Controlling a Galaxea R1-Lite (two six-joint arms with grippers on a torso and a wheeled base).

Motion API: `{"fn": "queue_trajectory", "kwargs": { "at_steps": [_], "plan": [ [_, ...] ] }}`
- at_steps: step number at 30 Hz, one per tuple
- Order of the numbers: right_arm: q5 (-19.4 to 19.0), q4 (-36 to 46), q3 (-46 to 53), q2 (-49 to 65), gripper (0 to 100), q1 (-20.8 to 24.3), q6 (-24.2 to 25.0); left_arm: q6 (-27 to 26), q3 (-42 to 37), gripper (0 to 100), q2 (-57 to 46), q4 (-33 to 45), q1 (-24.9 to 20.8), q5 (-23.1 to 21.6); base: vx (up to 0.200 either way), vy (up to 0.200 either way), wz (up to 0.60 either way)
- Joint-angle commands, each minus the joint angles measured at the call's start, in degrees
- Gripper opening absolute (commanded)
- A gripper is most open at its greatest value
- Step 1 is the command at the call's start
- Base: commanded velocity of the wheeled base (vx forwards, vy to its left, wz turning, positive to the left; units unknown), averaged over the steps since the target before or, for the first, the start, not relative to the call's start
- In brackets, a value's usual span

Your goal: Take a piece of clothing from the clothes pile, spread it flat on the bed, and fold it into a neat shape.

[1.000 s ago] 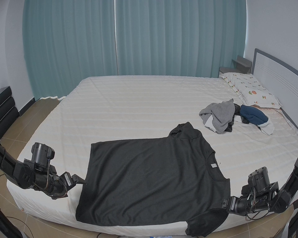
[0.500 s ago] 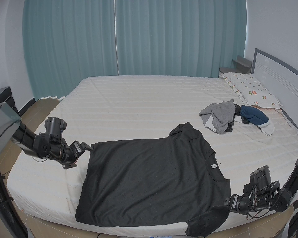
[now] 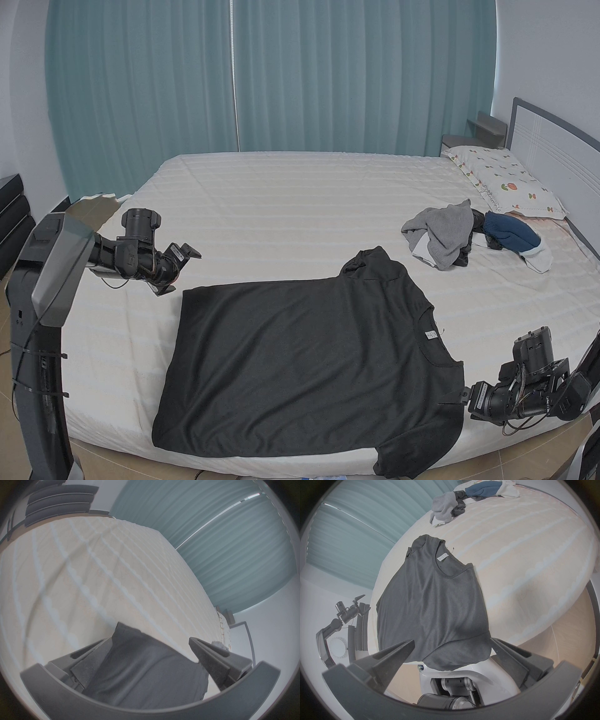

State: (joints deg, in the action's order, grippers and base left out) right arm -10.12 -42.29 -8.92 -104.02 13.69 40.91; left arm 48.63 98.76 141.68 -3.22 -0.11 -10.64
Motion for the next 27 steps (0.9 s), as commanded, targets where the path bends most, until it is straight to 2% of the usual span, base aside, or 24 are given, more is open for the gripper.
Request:
{"fn": "queue_trajectory", "kwargs": {
  "at_steps": [1,14,15,22,27],
  "plan": [
    [0.01,-0.07,-0.39,0.75,100,-1.47,-1.19,1.73,6.54,100,8.88,0.76,1.16,0.80,0.000,0.000,0.00],
    [-0.08,0.01,-0.48,-0.22,100,-1.65,-1.62,1.91,8.21,100,10.28,1.28,0.81,1.77,0.000,0.000,0.00],
    [-0.08,0.01,-0.48,-0.22,100,-1.65,-1.62,1.82,8.12,0,10.37,1.28,0.72,1.77,0.000,0.000,0.00],
    [-0.43,0.01,-0.57,-0.30,100,-1.82,-1.54,1.65,10.67,0,12.22,1.11,0.55,2.47,0.000,0.000,0.00],
    [-0.43,-0.07,-0.66,-0.39,100,-2.88,-1.62,1.91,14.80,0,14.15,0.85,0.90,6.51,0.000,0.000,0.00]
  ]
}}
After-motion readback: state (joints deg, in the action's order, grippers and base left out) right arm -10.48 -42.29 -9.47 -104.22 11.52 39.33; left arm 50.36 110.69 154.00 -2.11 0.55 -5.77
